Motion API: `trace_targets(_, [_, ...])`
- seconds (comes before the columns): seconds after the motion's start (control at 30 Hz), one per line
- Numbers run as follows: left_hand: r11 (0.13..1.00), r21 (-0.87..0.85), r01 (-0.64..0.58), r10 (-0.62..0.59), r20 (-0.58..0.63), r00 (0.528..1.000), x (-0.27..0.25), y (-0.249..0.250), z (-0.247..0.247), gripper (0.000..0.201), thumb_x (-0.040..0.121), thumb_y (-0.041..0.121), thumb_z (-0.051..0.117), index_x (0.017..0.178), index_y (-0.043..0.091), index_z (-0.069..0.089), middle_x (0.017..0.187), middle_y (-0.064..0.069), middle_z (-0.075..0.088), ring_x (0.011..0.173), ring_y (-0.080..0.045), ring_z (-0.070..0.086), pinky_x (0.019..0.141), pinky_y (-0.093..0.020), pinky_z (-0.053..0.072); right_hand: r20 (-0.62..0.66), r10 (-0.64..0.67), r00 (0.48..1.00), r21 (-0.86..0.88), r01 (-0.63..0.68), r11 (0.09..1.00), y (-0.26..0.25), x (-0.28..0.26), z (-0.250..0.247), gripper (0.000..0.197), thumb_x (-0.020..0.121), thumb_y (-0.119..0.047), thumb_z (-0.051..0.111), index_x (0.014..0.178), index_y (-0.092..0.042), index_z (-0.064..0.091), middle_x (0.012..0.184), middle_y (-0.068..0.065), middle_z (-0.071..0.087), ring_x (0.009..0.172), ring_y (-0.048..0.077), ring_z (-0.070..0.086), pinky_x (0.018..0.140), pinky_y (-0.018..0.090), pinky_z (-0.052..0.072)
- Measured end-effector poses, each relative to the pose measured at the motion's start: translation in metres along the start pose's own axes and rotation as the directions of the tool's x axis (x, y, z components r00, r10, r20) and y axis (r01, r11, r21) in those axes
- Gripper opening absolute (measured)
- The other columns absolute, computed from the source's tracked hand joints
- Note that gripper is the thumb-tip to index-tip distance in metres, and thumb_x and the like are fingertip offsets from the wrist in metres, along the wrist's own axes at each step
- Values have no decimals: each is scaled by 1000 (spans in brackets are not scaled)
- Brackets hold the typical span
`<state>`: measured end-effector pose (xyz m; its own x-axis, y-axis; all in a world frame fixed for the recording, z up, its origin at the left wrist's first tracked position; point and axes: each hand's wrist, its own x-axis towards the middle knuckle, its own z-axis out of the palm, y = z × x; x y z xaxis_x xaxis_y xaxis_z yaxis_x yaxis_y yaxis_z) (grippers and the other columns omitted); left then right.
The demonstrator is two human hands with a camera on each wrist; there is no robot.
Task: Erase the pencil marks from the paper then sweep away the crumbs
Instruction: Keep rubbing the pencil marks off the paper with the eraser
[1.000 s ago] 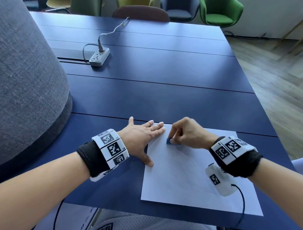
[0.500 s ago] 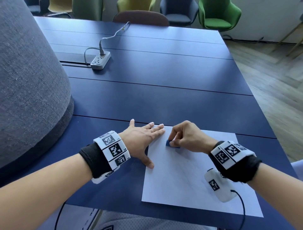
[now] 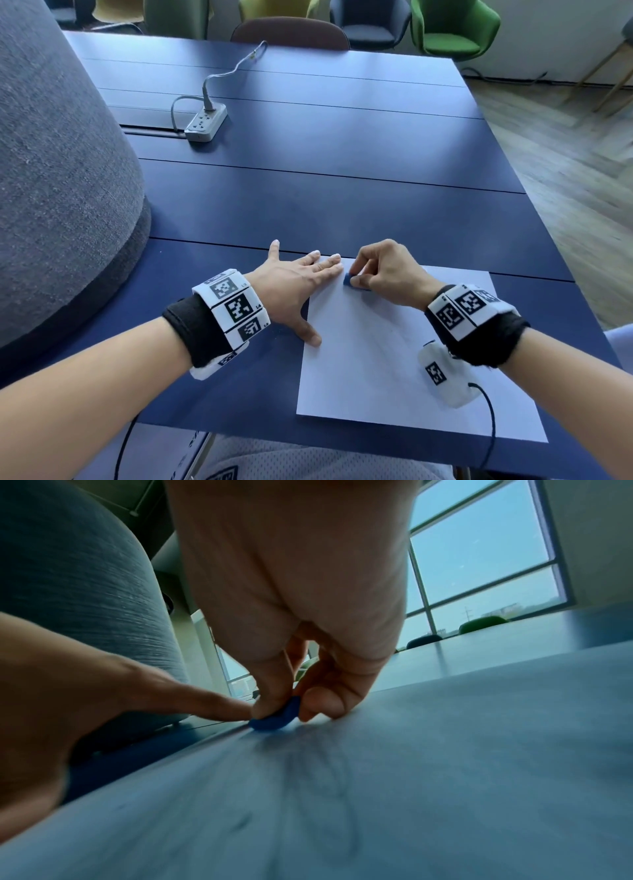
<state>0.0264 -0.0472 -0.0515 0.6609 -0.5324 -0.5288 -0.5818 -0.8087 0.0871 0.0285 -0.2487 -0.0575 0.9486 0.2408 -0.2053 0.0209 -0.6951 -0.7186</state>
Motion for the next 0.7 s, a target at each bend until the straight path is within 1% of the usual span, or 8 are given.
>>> trace_targets(0.13, [1000, -5, -1, 1, 13, 1000, 0, 0, 0, 124, 68, 73, 69, 155, 34, -10, 160, 18, -20, 149, -10, -13, 107, -75, -1, 298, -38, 954, -40, 53, 998, -5, -18, 7, 5, 77, -5, 74, 79, -9, 73, 54, -9, 59, 45, 0, 49, 47, 12, 37])
trace_targets(0.17, [1000, -6, -2, 2, 16, 1000, 0, 0, 0, 123, 68, 73, 69, 155, 36, -10, 160, 18, -20, 149, -10, -13, 107, -76, -1, 292, -36, 956, -55, 54, 997, -5, -17, 6, 5, 77, -5, 74, 79, -10, 74, 53, -10, 59, 45, -1, 49, 47, 12, 37])
trace_targets(0.27, [1000, -1, -3, 3, 18, 1000, 1, 0, 0, 123, 68, 73, 69, 154, 38, -11, 160, 18, -21, 149, -10, -14, 106, -76, -2, 116, -35, 993, -32, 39, 999, -2, -12, 6, 6, 76, -6, 75, 75, -12, 73, 54, -9, 58, 44, -1, 49, 49, 11, 37])
trace_targets(0.3, [1000, 3, -4, 4, 17, 1000, 1, 0, 0, 123, 68, 73, 69, 154, 38, -11, 160, 18, -21, 149, -10, -14, 106, -76, -2, 113, -40, 993, -17, 43, 999, -1, -15, 7, 6, 76, -7, 75, 75, -12, 73, 54, -10, 57, 45, 0, 49, 49, 12, 37])
trace_targets(0.43, [1000, 5, -3, 3, 18, 1000, 1, 0, 0, 123, 68, 74, 69, 154, 37, -10, 160, 18, -20, 149, -11, -13, 106, -77, -2, 380, -88, 921, -45, 113, 993, -6, -30, 12, 9, 76, -5, 75, 78, -13, 74, 52, -12, 55, 46, 0, 47, 50, 13, 36])
trace_targets(0.57, [1000, -1, 1, -1, 16, 1000, 0, 1, 0, 123, 68, 73, 69, 154, 37, -10, 160, 18, -20, 149, -10, -14, 107, -76, -2, 208, -91, 974, -5, 94, 996, -5, -23, 14, 4, 76, -4, 75, 78, -7, 73, 54, -6, 54, 45, 2, 44, 48, 15, 35])
trace_targets(0.6, [1000, -5, 3, -3, 18, 1000, 0, 1, -1, 123, 68, 73, 69, 154, 37, -10, 160, 18, -20, 149, -10, -14, 107, -76, -2, 213, -100, 972, 2, 102, 995, -4, -26, 14, 5, 76, -4, 75, 77, -8, 73, 56, -3, 56, 46, 2, 44, 49, 16, 36])
trace_targets(0.7, [1000, -7, 2, -2, 17, 1000, 0, 1, -1, 123, 68, 72, 70, 155, 37, -10, 160, 18, -20, 149, -11, -13, 106, -77, -1, 419, -131, 898, -39, 163, 986, -3, -39, 17, 11, 74, -4, 76, 79, -14, 74, 71, 7, 69, 58, 15, 56, 58, 29, 48])
